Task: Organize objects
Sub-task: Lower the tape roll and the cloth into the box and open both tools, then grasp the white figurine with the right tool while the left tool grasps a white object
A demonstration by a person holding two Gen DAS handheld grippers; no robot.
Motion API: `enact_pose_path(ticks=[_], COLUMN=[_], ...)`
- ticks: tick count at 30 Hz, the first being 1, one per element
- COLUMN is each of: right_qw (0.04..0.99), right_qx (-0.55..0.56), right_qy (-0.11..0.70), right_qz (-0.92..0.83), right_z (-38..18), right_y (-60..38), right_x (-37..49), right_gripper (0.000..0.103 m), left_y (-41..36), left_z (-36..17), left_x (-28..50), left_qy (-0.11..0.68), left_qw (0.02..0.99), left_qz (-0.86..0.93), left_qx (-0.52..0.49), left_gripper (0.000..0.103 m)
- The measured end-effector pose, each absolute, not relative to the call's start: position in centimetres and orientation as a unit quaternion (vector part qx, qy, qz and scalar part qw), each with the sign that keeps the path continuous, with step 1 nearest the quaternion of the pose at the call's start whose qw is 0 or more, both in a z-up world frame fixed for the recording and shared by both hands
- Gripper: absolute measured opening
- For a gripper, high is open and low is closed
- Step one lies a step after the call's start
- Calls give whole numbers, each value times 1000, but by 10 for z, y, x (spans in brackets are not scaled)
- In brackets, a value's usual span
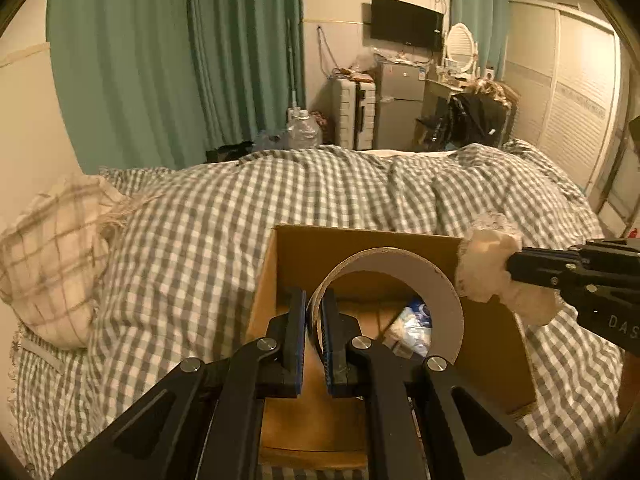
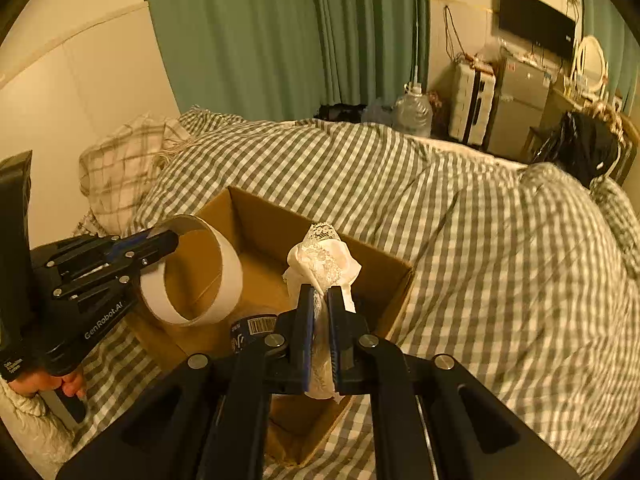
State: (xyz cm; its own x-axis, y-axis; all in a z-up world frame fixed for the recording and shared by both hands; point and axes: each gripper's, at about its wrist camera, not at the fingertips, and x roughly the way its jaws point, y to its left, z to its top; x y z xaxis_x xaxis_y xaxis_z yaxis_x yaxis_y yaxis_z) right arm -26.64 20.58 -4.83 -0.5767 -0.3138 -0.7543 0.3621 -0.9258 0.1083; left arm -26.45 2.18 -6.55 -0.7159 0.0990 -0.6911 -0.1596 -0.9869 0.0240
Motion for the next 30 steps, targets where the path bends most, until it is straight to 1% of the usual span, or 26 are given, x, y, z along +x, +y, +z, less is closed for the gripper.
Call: enact_pose_path(ticks=[1,2,3,4,5,6,11,12,15,19,22,25,28,30], right_qw=[195,201,204,202,194,182,167,163,157,166,164,164,171,185], right_qx=[416,412,408,401,390,376,348,341,324,320,322,330,355,392], right_qy=[19,12,10,12,17,25,40,45,62,75,91,99,100,89], right_qz=[-888,-889,-890,-894,-900,-908,-922,-925,-931,-930,-928,-924,-914,-897], right_z=[-47,-44,-38,-30,-21,-11,35,45,70,83,78,59,23,-13], right_y=[209,211,213,214,216,218,219,219,217,218,212,206,203,198], right_x=[-265,-263,-260,-255,-249,-242,-203,-192,-156,-109,-78,-54,-39,-40], right_gripper=[7,12,27,38,61,69,70,71,73,74,74,74,74,74], left_y=[21,21,22,21,20,18,11,10,5,-3,-3,-4,-5,-2], left_z=[-64,-61,-57,-52,-49,-43,-8,0,22,34,27,9,-23,-46], left_x=[-265,-264,-262,-260,-259,-254,-215,-203,-167,-120,-88,-63,-45,-42], left_qy=[38,38,36,33,31,26,28,33,38,35,35,31,22,24], left_qw=[75,76,76,69,60,46,46,46,46,50,54,54,51,43], left_qz=[925,926,926,927,927,930,939,941,949,954,953,953,951,945], left_qx=[-369,-368,-367,-367,-368,-364,-338,-334,-310,-293,-295,-296,-305,-324], left_gripper=[11,15,29,59,73,86,87,88,100,102,103,103,103,103])
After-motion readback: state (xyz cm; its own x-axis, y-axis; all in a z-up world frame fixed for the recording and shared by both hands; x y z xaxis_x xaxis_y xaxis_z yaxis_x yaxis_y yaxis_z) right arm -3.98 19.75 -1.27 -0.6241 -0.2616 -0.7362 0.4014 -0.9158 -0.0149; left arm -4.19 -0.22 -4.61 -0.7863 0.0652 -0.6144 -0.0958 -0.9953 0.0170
